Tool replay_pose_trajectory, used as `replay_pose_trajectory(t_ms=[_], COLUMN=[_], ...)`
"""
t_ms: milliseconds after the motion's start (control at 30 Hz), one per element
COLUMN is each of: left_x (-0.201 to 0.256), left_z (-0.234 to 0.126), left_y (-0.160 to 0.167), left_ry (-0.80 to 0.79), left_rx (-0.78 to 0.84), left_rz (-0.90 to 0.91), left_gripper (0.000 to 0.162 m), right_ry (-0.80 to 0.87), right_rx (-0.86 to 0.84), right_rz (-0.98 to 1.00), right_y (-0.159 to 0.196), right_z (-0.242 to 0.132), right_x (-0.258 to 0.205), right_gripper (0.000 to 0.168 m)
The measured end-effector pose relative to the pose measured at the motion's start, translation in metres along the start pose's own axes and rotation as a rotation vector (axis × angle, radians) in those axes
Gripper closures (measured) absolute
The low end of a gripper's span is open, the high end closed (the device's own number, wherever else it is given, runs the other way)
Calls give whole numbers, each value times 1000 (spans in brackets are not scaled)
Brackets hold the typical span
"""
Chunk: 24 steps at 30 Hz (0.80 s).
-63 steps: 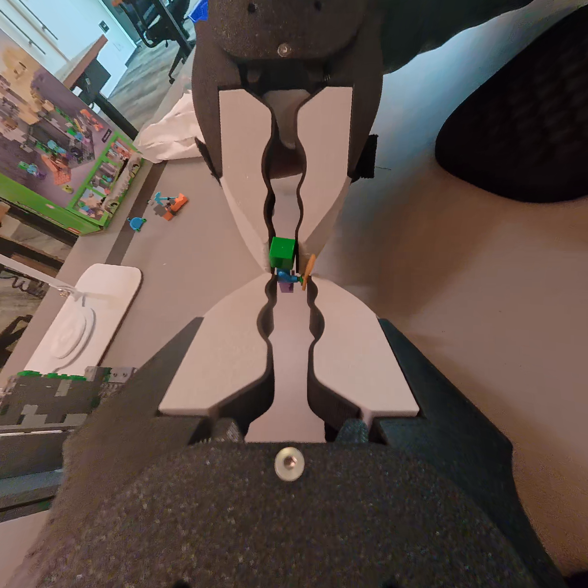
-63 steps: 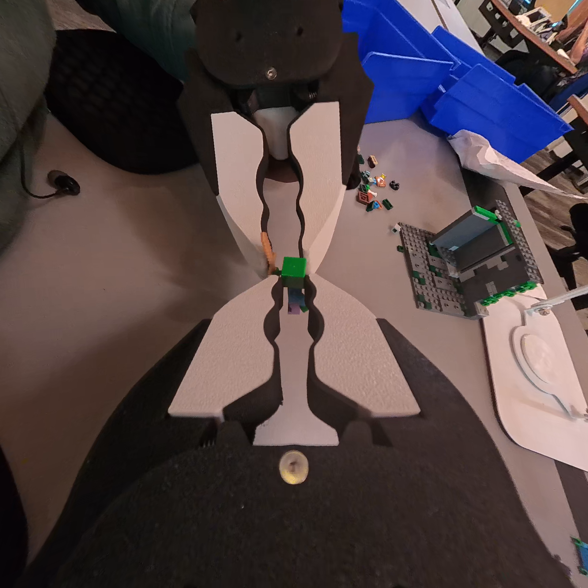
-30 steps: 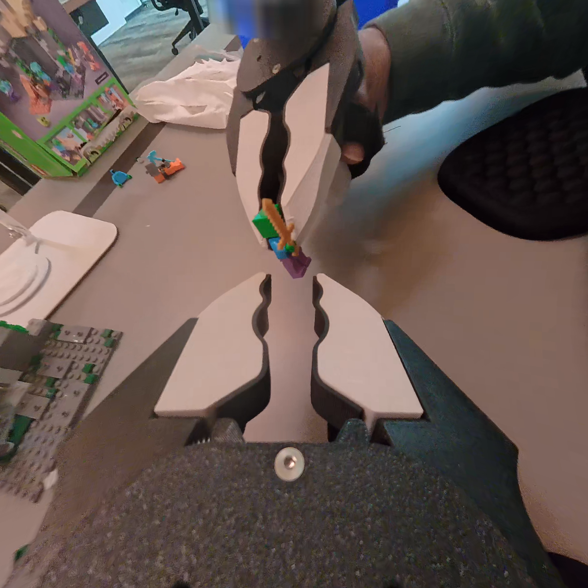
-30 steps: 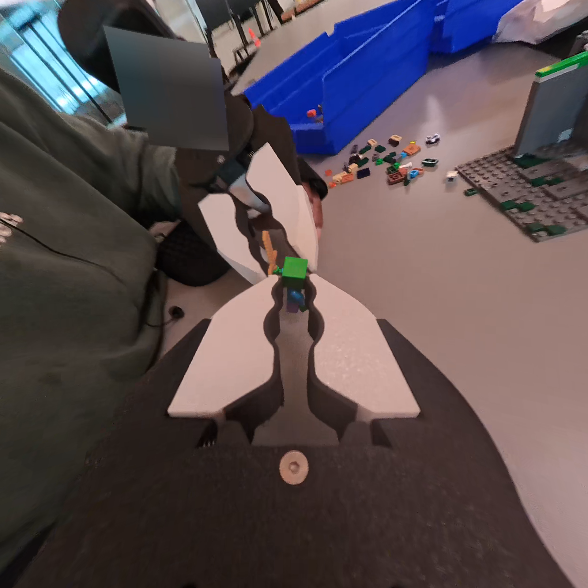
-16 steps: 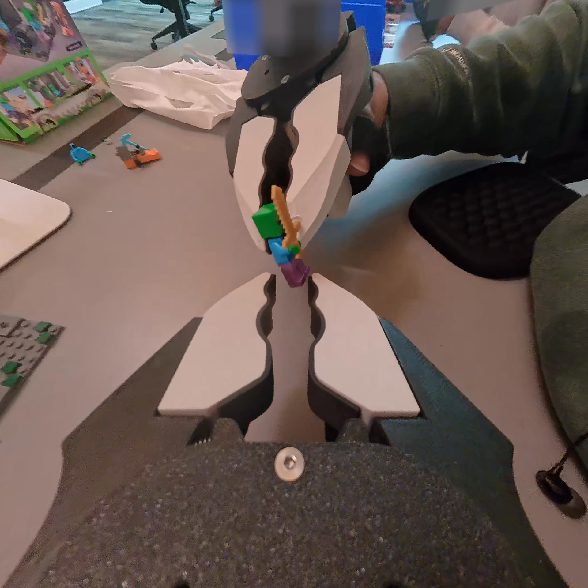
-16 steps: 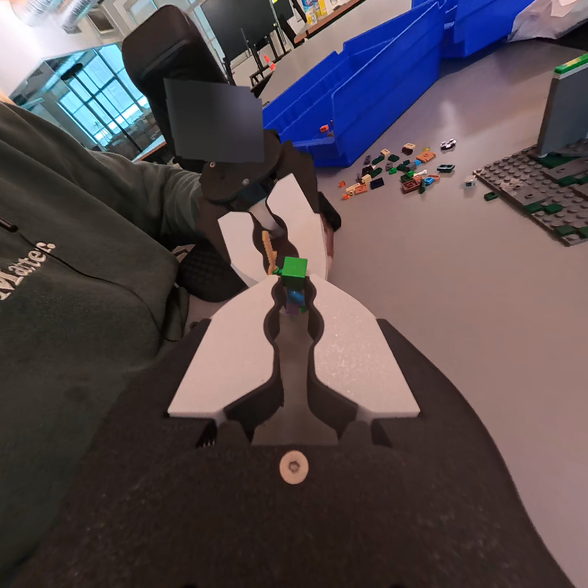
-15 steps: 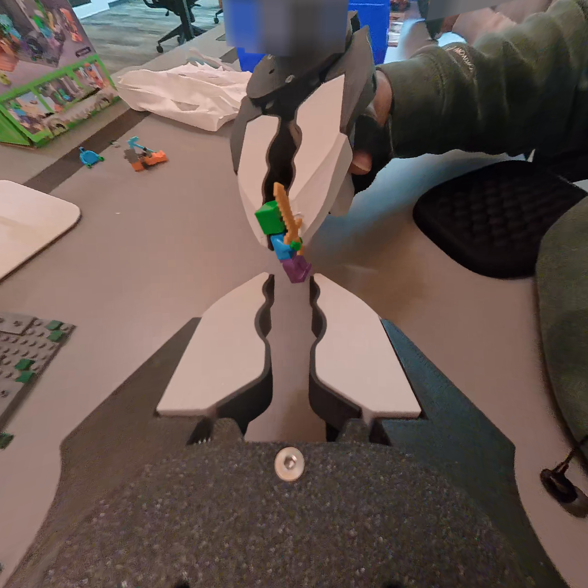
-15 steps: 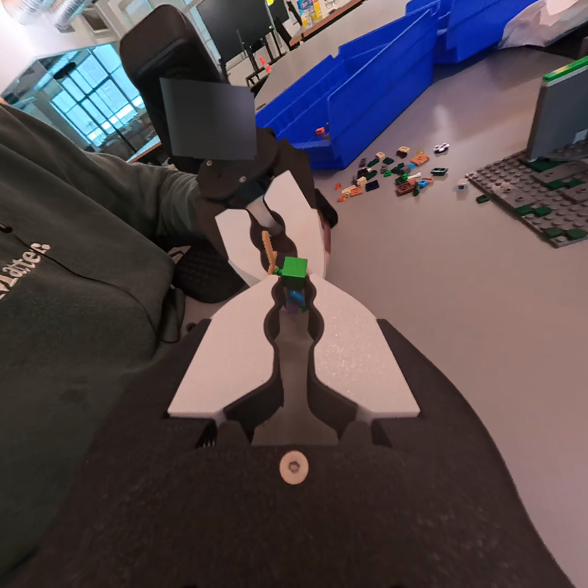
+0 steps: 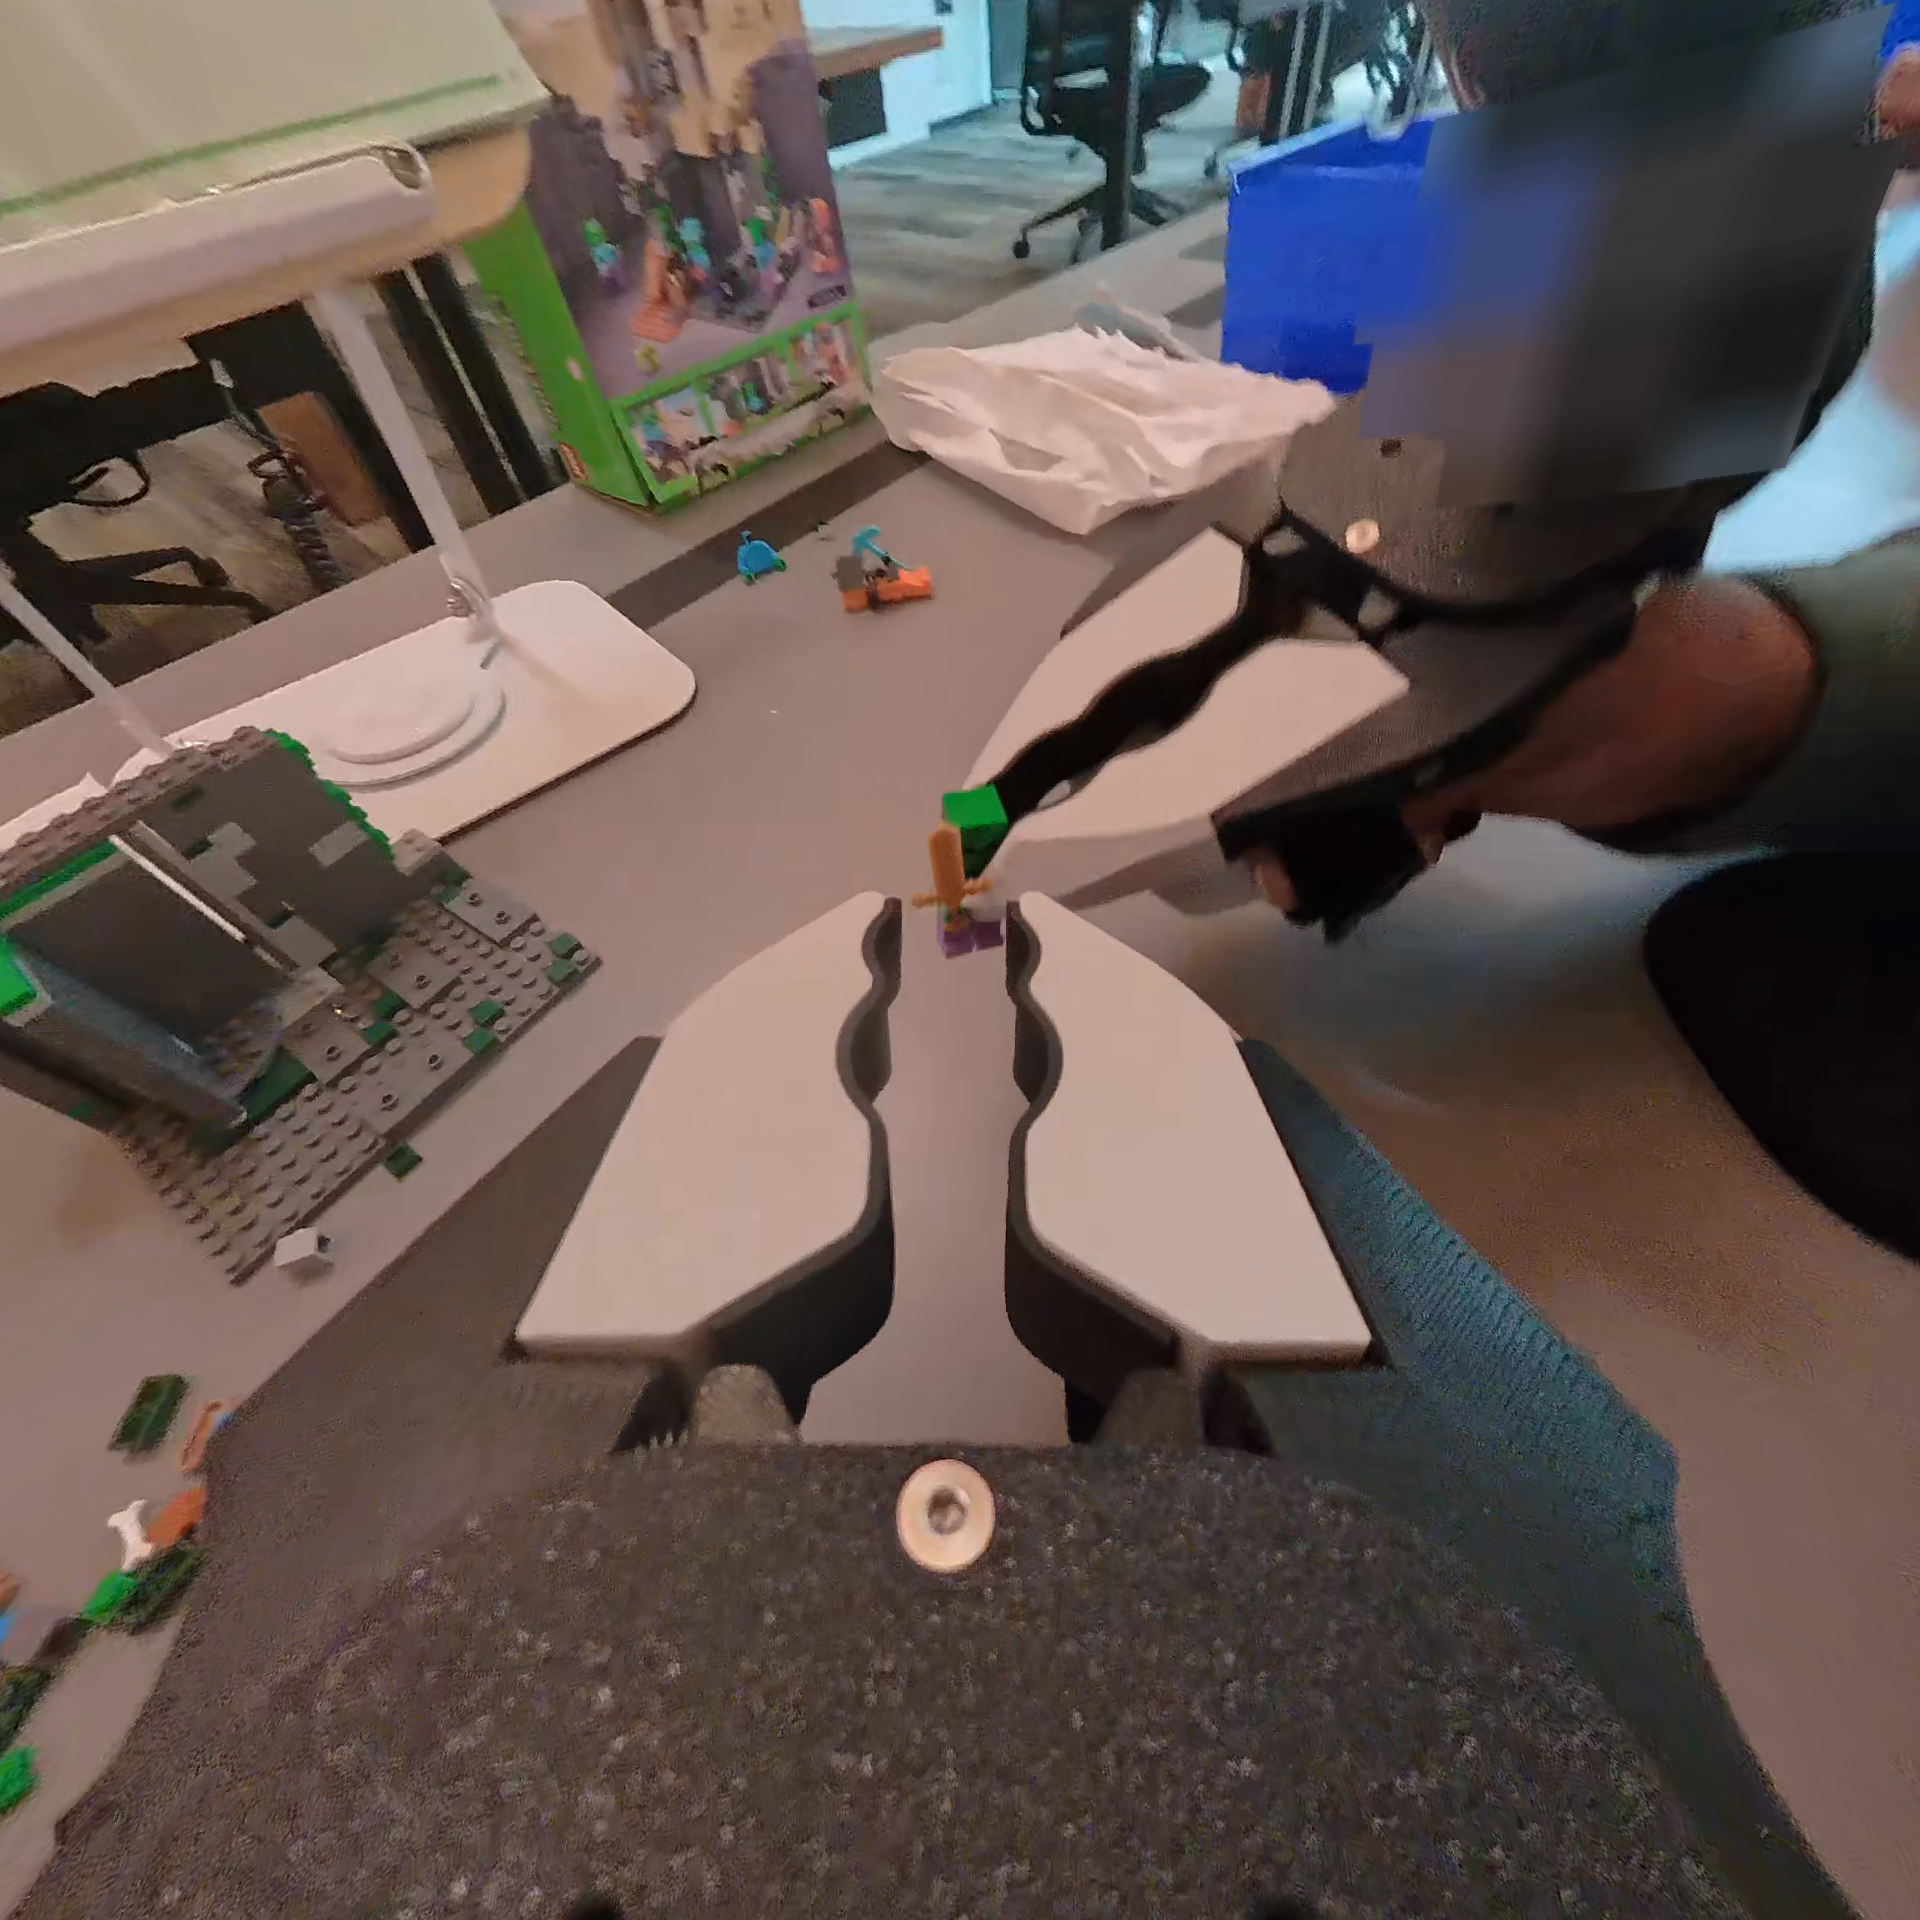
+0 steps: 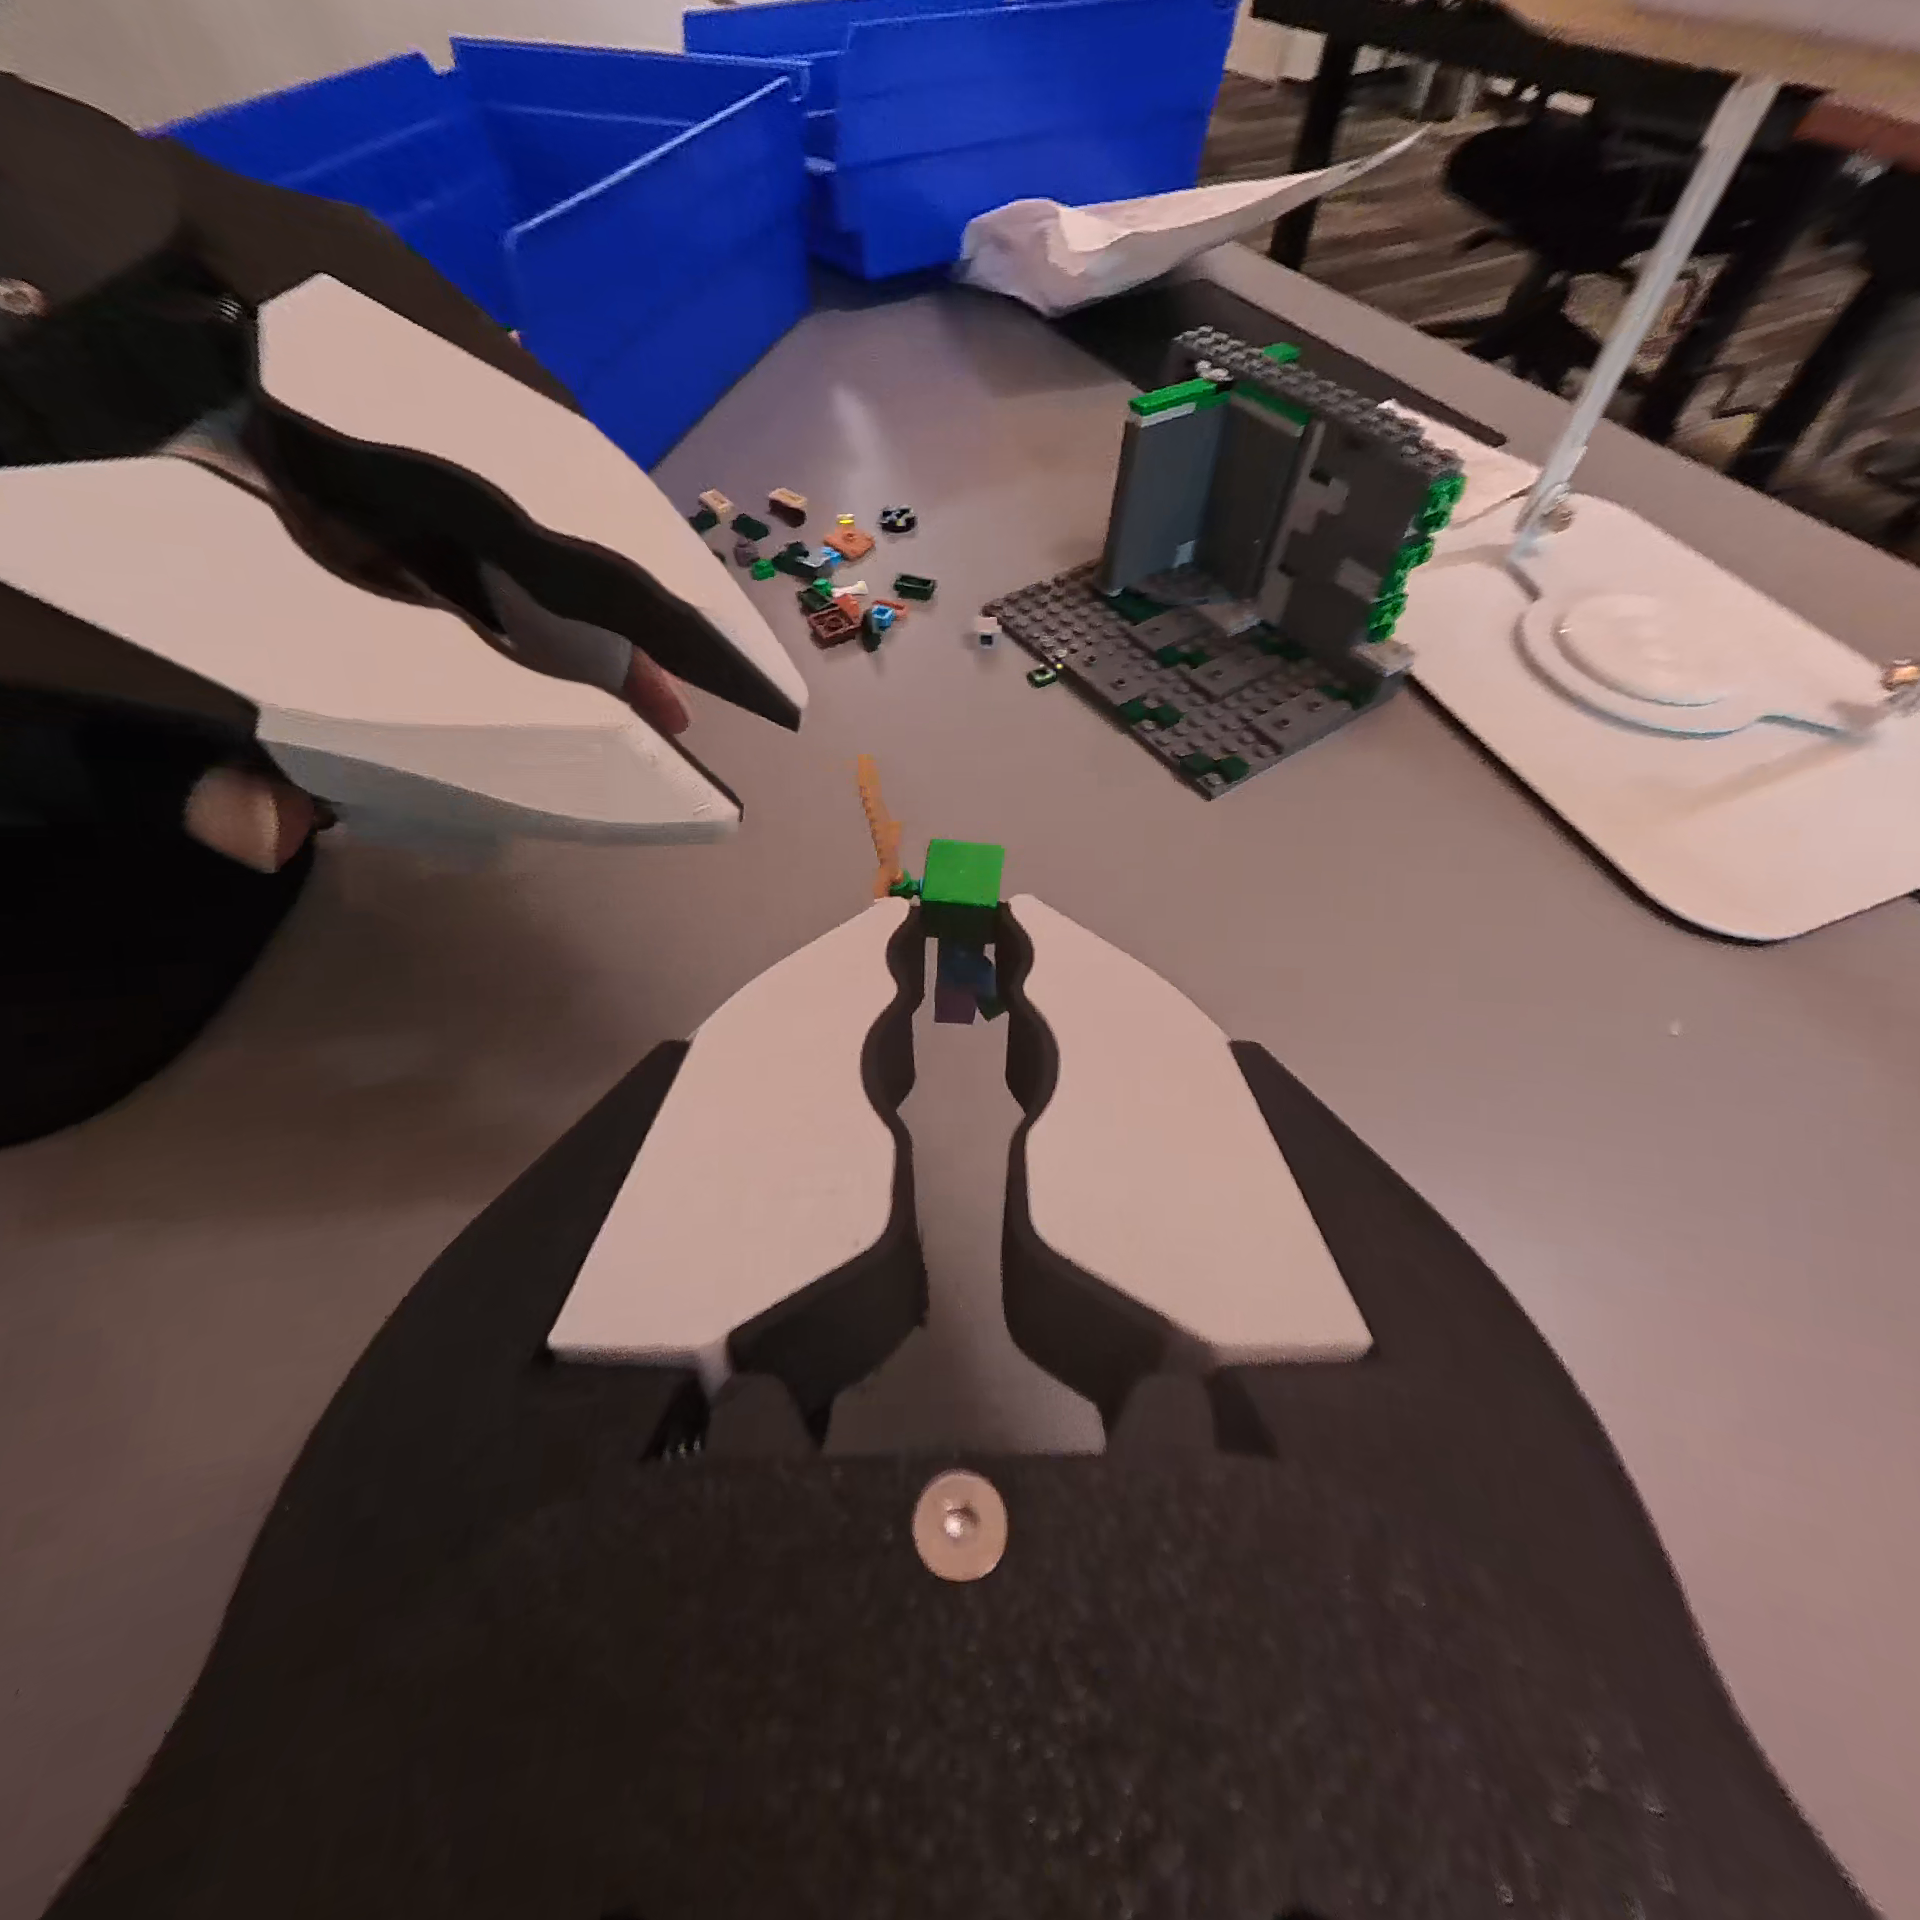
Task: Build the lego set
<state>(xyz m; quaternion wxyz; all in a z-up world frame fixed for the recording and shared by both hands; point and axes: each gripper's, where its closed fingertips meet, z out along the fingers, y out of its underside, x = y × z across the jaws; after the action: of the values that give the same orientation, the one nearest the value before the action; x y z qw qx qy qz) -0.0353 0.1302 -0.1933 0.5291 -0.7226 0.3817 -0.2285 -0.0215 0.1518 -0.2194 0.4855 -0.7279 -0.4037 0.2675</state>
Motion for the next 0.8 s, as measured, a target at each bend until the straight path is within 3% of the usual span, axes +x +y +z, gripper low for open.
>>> replay_pose_trajectory(t_ms=[433, 633, 800], left_x=[-12, -3, -1], left_z=[7, 13, 14], left_y=[1, 5, 12], left_ry=[-141, -37, 55], left_rx=[8, -5, -6], left_rz=[-184, -355, -532], left_gripper=[148, 149, 146], right_ry=[197, 233, 299], right_rx=[28, 25, 25], right_rz=[-187, -311, -540], right_y=[-5, -5, -3], right_z=[5, 5, 4], right_x=[4, 6, 8], right_gripper=[156, 156, 156])
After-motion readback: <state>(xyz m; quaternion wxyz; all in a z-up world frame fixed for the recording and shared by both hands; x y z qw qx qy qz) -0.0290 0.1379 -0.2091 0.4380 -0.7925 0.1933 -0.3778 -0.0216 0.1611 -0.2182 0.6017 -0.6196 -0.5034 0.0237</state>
